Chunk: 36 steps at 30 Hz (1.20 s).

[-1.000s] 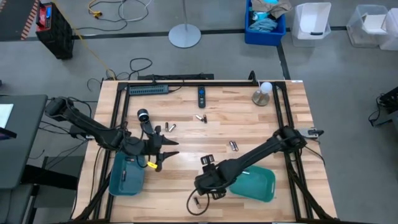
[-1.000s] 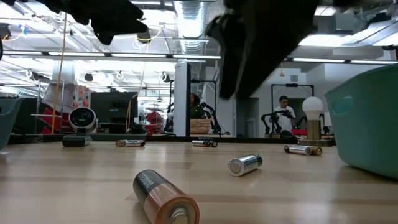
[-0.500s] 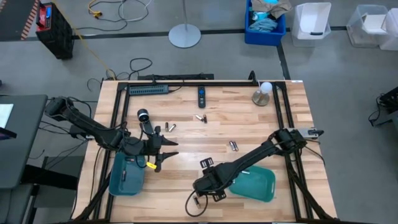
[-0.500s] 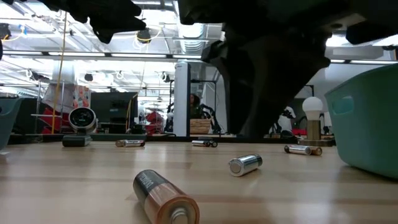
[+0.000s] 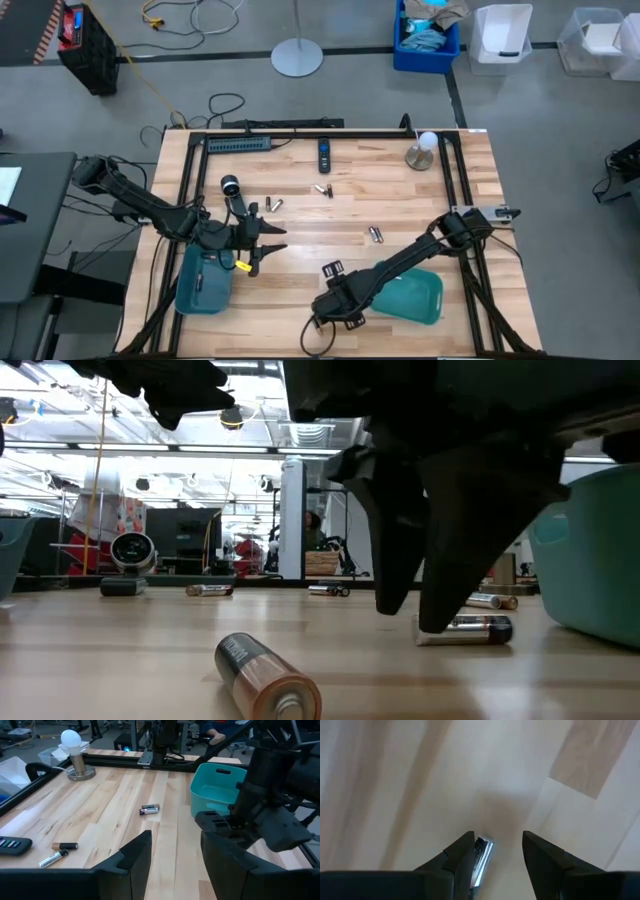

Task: Sort batteries
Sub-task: Put the silver battery into the green bin

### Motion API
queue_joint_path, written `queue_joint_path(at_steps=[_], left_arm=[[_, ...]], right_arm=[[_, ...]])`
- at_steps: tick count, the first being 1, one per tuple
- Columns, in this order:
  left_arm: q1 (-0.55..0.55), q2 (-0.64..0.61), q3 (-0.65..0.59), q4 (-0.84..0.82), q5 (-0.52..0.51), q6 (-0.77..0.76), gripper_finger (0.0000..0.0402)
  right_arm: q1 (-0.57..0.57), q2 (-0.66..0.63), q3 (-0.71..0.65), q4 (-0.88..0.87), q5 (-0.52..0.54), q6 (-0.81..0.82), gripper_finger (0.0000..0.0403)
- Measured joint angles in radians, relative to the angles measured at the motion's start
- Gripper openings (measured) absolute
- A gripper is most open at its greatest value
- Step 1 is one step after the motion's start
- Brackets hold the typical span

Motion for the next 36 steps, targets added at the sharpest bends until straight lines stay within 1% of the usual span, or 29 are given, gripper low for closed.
queue_joint_path(at_steps=[8,28,32,36], left_arm=[[-0.011,0.0,0.0,-0.005,0.0,0.0,0.0164],[-0.013,0.0,0.0,-0.006,0.0,-0.001,0.0164],[-0.013,0.0,0.0,-0.013,0.0,-0.001,0.0164],[-0.013,0.0,0.0,-0.015,0.0,-0.003,0.0164]], right_arm=[[-0.013,-0.003,-0.046,0.002,-0.02,0.046,0.0182],[-0.044,-0.004,-0.036,-0.025,-0.025,0.206,0.0182],[-0.05,-0.005,-0.036,-0.011,-0.025,0.21,0.0196],[-0.053,-0.01,-0.036,-0.003,0.006,0.221,0.0219]])
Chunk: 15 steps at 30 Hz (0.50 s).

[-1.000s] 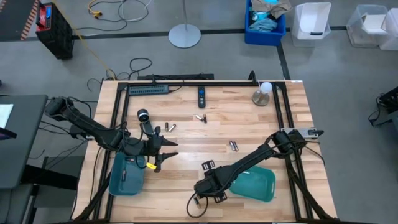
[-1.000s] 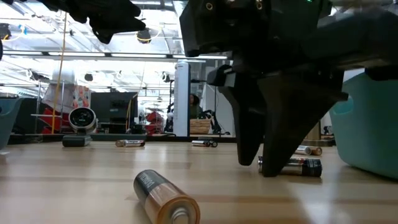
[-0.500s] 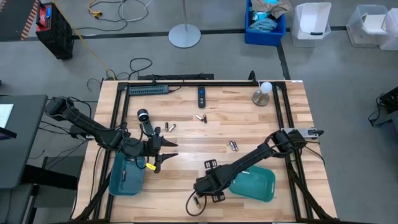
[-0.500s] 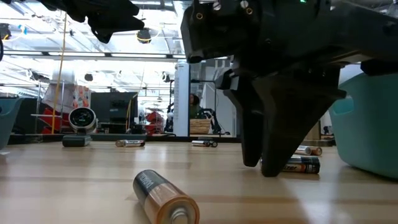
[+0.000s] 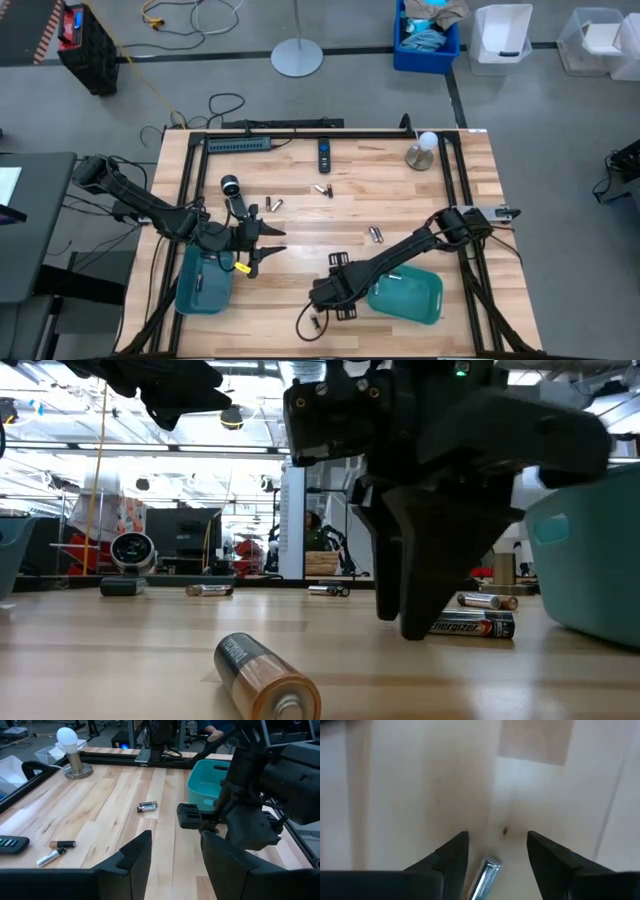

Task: Sort batteries
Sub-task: Put the silver battery into the green bin

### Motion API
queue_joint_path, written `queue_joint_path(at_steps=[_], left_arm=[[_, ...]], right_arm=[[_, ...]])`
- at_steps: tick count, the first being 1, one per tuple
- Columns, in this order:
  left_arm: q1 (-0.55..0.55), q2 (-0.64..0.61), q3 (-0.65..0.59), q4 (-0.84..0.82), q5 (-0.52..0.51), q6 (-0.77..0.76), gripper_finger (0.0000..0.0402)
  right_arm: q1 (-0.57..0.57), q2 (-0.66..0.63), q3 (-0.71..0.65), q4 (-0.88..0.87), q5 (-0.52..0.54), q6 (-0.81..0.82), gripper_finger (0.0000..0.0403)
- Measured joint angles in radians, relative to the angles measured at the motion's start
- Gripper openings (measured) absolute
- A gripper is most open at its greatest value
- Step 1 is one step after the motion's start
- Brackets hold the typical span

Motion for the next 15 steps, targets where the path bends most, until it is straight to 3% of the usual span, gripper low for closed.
queue_joint_path(at_steps=[15], left_arm=[[0.0,0.0,0.0,-0.017,0.0,-0.005,0.0164]], right_arm=[[0.015,-0.017,0.0,-0.059,-0.028,0.108,0.0233]])
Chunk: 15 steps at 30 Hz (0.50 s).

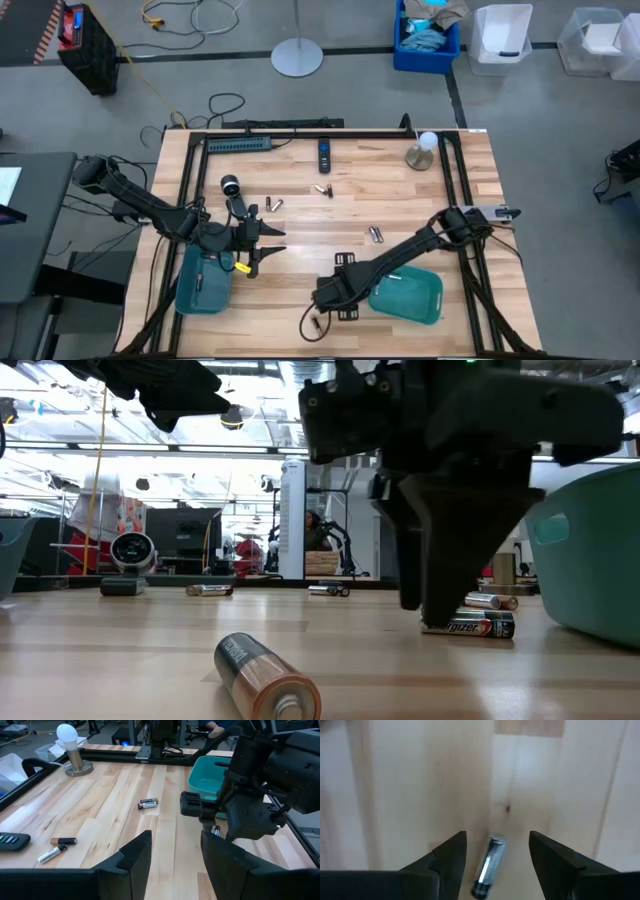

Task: Sort batteries
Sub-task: Put the silver battery into the green bin

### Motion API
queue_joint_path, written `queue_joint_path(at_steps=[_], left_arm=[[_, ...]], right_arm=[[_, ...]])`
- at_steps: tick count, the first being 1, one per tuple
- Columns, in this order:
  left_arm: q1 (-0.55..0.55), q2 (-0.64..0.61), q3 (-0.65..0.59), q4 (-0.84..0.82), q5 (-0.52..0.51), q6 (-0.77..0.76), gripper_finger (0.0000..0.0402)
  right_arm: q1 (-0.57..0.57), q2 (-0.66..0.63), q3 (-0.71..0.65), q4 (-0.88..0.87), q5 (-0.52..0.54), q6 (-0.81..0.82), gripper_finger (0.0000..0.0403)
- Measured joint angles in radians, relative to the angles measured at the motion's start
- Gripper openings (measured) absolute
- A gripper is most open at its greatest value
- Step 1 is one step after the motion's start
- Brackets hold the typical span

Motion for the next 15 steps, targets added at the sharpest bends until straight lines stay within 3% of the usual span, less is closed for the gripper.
queue_joint_path(at_steps=[10,15], left_arm=[[0.0,0.0,0.0,0.0,0.0,-0.004,0.0164],[-0.007,0.0,0.0,0.0,0.0,0.002,0.0164]], right_arm=[[0.007,0.008,-0.014,-0.015,-0.042,0.045,0.0232],[-0.001,0.008,-0.017,-0.027,-0.05,0.082,0.0212]])
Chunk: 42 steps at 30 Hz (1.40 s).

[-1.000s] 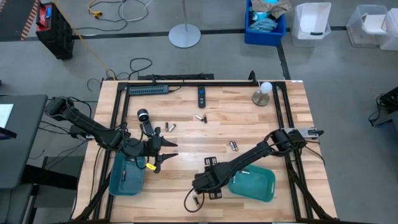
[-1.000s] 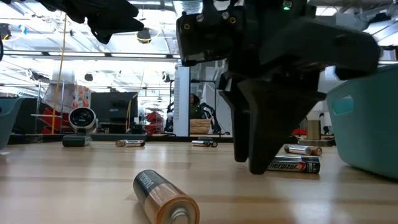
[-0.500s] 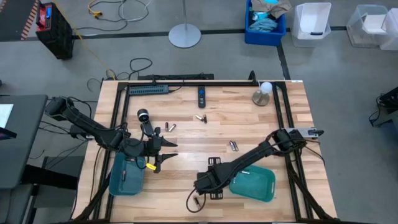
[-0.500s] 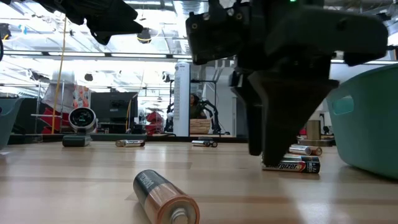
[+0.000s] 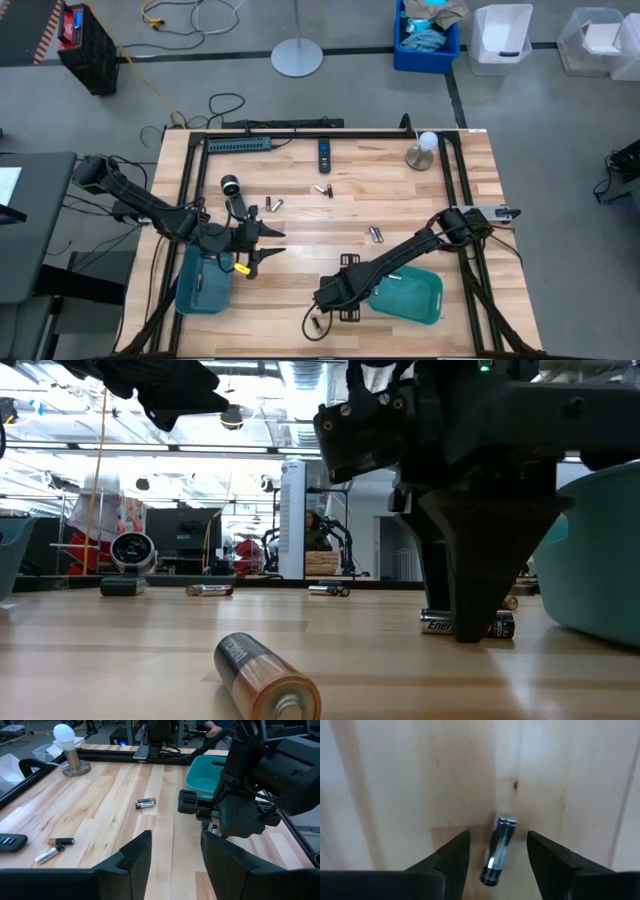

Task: Sort batteries
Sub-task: Put the silver battery into the green bin

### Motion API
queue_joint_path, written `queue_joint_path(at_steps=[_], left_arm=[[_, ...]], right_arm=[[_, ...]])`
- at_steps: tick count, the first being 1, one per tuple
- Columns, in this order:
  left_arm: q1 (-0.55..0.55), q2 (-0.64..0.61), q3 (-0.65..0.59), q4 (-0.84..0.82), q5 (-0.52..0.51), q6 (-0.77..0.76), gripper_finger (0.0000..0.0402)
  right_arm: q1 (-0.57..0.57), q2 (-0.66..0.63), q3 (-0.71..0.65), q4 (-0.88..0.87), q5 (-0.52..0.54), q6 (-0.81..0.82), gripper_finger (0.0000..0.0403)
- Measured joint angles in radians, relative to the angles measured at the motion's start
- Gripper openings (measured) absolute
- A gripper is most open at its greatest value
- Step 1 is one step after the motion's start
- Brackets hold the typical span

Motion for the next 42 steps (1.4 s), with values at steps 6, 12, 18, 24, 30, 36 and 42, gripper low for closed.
queue_joint_path(at_steps=[6,12,18,24,30,36,42], left_arm=[[0.0,0.0,0.0,0.002,0.0,0.006,0.0164],[0.0,0.0,0.0,0.002,0.0,0.01,0.0164],[0.0,0.0,0.0,0.003,0.0,0.018,0.0164],[0.0,0.0,0.0,0.004,0.0,0.02,0.0164],[0.0,0.0,0.0,0.005,0.0,0.02,0.0164],[0.0,0.0,0.0,0.005,0.0,0.02,0.0164],[0.0,0.0,0.0,0.005,0.0,0.02,0.0164]], right_arm=[[-0.004,0.0,0.0,0.022,0.0,0.008,0.0153],[-0.006,0.0,0.0,0.047,0.001,0.01,0.0085],[-0.012,-0.004,-0.029,0.077,0.002,0.025,0.0054],[-0.014,-0.007,-0.073,0.106,0.0,0.034,0.0052],[-0.014,-0.004,-0.062,0.126,-0.002,0.009,0.0051],[-0.015,0.003,-0.016,0.118,0.015,-0.048,0.005],[-0.03,0.006,0.006,0.142,0.044,-0.087,0.005]])
